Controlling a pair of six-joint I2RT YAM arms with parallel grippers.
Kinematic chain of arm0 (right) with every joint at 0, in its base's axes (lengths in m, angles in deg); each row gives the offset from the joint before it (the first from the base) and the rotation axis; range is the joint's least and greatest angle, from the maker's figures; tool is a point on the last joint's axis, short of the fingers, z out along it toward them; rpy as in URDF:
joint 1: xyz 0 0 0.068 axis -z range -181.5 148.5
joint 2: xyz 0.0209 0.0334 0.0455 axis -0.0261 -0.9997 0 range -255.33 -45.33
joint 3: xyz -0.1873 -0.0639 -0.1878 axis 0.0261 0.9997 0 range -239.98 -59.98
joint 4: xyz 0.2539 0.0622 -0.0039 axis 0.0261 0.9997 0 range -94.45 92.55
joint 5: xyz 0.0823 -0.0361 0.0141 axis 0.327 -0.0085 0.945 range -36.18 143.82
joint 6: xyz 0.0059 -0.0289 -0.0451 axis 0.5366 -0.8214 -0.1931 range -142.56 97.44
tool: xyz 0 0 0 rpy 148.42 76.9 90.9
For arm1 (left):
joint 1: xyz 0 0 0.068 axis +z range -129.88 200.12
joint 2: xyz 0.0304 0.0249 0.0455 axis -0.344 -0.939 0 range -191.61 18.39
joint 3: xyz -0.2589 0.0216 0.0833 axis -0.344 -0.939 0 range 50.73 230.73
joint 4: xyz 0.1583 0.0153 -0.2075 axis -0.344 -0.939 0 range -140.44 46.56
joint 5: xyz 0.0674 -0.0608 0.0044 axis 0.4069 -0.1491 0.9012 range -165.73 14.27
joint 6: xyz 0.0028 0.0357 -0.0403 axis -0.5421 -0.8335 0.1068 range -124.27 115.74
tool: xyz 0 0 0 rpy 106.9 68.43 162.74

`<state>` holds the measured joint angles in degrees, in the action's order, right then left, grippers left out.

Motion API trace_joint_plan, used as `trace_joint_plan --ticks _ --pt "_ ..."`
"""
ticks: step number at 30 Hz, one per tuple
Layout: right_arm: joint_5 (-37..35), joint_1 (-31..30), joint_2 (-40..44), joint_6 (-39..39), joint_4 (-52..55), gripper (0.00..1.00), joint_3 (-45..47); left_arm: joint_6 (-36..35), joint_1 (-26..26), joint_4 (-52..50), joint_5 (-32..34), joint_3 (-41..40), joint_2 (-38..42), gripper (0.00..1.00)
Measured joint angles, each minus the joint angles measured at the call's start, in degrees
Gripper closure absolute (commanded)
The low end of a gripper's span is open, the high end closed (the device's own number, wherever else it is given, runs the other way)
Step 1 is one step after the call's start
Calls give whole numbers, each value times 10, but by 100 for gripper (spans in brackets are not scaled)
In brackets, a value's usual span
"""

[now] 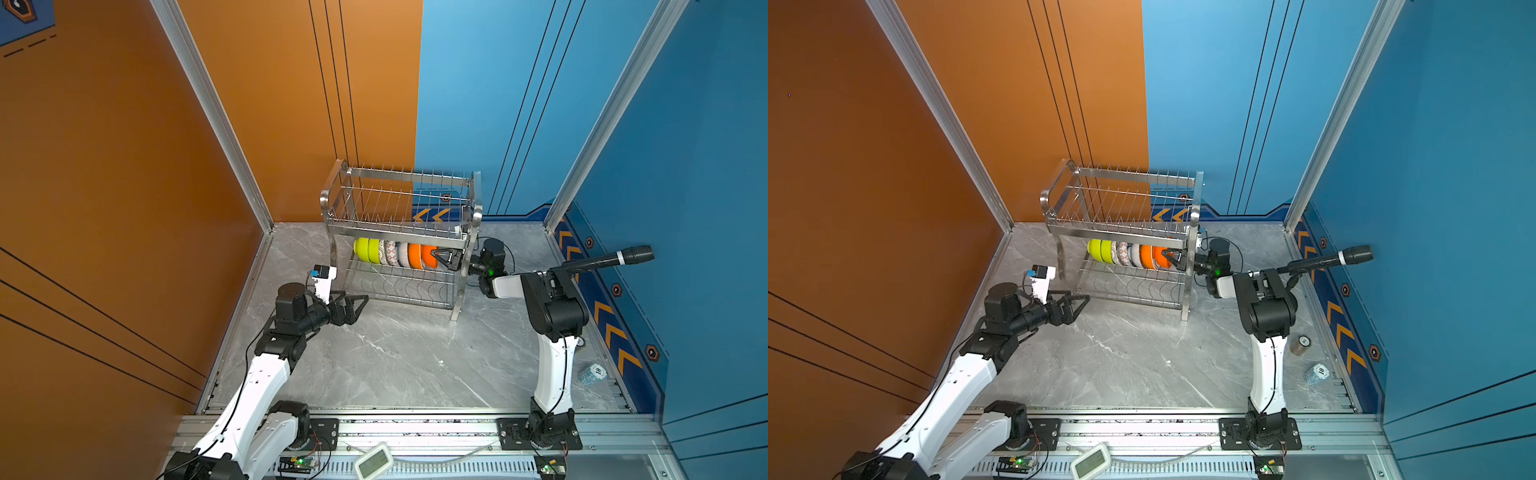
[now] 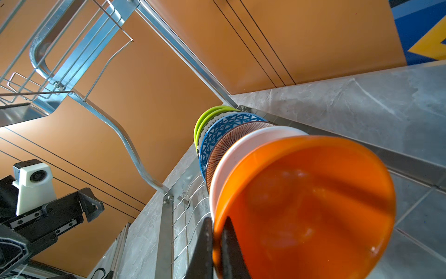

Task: Load bowls into a dish rack
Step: Place the bowl in the dish rack.

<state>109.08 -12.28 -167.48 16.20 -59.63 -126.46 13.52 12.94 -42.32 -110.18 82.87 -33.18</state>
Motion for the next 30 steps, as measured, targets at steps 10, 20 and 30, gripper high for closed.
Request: trace_joint_plan --ticks 10,20,30 --pt "0 0 -1 7 -11 94 0 0 0 0 0 0 -1 2" --pt "-12 4 -13 12 -34 93 4 0 0 0 0 0 -5 2" --pt "-14 15 -13 11 -44 91 16 0 0 0 0 0 -8 2"
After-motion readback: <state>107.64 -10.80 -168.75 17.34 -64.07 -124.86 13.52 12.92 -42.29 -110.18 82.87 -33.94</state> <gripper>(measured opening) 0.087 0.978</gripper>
